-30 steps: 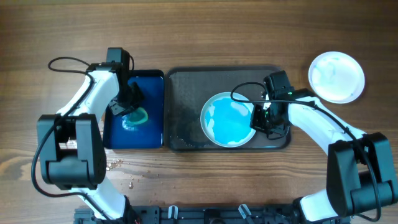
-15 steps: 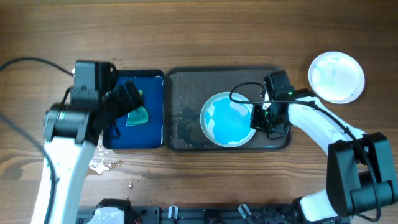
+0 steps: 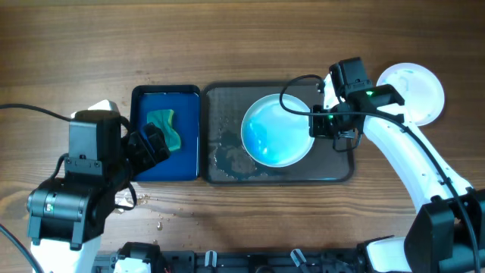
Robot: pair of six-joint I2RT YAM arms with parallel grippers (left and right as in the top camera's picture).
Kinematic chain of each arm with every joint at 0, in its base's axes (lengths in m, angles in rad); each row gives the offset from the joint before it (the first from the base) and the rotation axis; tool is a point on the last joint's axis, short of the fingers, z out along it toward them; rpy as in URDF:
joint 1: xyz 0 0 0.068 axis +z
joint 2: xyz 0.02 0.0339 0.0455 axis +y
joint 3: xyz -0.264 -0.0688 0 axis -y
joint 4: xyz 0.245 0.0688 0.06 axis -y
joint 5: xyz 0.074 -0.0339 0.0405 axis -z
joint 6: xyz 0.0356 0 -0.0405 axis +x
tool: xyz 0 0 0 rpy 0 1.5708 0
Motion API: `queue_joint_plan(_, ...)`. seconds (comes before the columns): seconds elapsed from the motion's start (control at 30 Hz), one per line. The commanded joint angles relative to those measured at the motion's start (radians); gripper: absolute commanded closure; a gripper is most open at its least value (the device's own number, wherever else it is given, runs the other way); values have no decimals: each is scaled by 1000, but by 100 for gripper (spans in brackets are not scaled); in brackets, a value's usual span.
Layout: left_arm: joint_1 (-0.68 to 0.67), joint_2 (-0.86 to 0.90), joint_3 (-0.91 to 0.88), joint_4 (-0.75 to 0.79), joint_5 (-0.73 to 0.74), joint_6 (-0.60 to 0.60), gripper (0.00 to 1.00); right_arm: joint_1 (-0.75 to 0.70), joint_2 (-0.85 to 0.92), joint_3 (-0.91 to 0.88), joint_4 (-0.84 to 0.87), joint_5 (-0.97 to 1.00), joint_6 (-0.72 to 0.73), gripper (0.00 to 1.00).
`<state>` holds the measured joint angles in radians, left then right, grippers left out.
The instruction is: Clean dirty plates on tray and stack at the side
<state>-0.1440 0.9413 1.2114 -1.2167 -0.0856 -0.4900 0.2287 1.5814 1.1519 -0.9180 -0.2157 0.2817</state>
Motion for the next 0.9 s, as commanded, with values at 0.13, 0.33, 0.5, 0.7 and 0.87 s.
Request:
queue_joint_plan(0.13,-4,-6,1,24,-21,12,0,117,-20,56,-168,24,-20,95)
queue_joint_plan(0.33,-4,-6,1,31,-29,11,0,257,-11,139,-179,11,9,96)
queue_joint_plan(0.5,-4,-28,1,57,-47,-19,0,273,106,278,-179,11,5,95)
queue_joint_plan(0.7,-4,-141,8,52,-131,-50,0,309,374,616,-225,8,-48,95)
queue_joint_plan(0.87,-4,-275,10,52,-152,-48,0,373,484,829,-182,35,-62,95)
